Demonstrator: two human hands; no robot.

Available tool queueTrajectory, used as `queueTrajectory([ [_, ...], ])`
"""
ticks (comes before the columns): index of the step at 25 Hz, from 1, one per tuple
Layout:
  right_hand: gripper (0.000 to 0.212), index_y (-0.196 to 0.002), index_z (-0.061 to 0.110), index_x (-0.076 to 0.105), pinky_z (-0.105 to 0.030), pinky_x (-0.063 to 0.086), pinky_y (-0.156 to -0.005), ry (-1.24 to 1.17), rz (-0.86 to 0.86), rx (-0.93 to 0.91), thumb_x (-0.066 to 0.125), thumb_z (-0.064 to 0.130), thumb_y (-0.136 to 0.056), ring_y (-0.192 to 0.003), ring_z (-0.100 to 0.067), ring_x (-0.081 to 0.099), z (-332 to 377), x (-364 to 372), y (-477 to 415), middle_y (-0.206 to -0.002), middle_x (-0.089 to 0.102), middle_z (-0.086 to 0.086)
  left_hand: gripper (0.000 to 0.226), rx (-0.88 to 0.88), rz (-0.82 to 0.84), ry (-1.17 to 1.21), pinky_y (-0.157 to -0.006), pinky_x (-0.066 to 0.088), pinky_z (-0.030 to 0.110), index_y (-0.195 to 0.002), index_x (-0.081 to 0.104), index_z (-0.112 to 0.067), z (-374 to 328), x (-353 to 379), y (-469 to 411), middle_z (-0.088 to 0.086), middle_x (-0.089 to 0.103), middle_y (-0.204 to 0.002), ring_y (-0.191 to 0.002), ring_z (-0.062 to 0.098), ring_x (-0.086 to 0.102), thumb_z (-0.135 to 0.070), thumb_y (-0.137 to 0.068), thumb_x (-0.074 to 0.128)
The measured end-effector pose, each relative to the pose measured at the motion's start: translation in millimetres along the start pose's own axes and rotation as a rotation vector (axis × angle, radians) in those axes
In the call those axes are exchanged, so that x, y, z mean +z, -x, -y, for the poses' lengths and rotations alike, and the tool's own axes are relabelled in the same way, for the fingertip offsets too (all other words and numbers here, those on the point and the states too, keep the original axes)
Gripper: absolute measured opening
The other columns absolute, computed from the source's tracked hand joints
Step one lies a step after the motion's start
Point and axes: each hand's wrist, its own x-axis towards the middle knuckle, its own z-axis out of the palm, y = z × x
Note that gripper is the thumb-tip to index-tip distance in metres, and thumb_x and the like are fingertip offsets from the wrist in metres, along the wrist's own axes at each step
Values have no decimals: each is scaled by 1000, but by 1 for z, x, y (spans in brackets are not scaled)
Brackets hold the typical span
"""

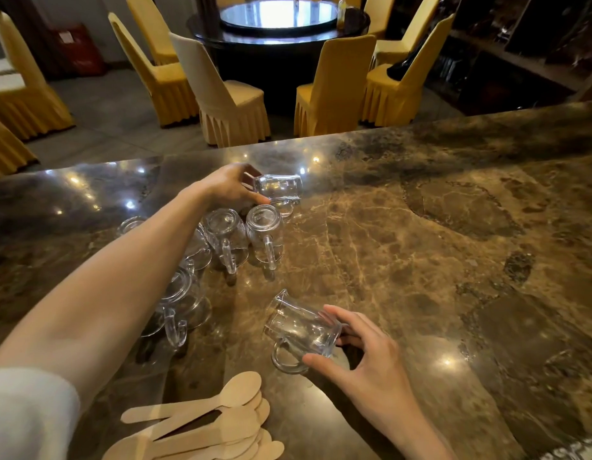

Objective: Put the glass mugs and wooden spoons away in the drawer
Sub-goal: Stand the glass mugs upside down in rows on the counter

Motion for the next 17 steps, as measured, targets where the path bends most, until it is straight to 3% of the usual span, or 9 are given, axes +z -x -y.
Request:
queueTrajectory([
  [2,60,-115,46,53,-9,47,-81,13,-8,-5,79,46,-61,-99,6,58,0,0,-1,-105,60,28,64,34,-14,-5,-73,47,22,-125,49,-16,-4,-2,2,1,56,-117,-103,16,56,-29,-71,79],
  [6,64,-113,48,51,-7,46,-79,52,-37,-9,84,42,-59,-94,7,59,3,2,-5,-103,60,29,60,102,-40,-7,-66,44,13,-125,51,-15,-11,-5,9,-1,57,-117,-100,11,56,-31,-73,76],
  [10,58,-110,49,52,-14,51,-80,96,-24,-32,80,47,-59,-93,5,60,11,0,-15,-103,61,28,68,191,-103,9,-85,44,23,-128,52,-18,-20,-10,25,-3,60,-119,-108,12,56,-40,-68,74],
  [13,61,-115,45,51,-23,52,-83,169,11,-68,78,50,-61,-94,3,59,19,-1,-24,-105,61,26,67,264,-185,-4,-92,45,25,-131,50,-16,-33,-19,39,1,59,-125,-113,13,55,-36,-72,74],
  [17,63,-120,39,50,-28,52,-84,240,47,-142,75,50,-64,-95,-1,56,32,-1,-37,-102,58,22,69,378,-313,-108,-80,43,7,-131,52,-15,-53,-40,67,1,62,-123,-104,3,58,-42,-71,73],
])
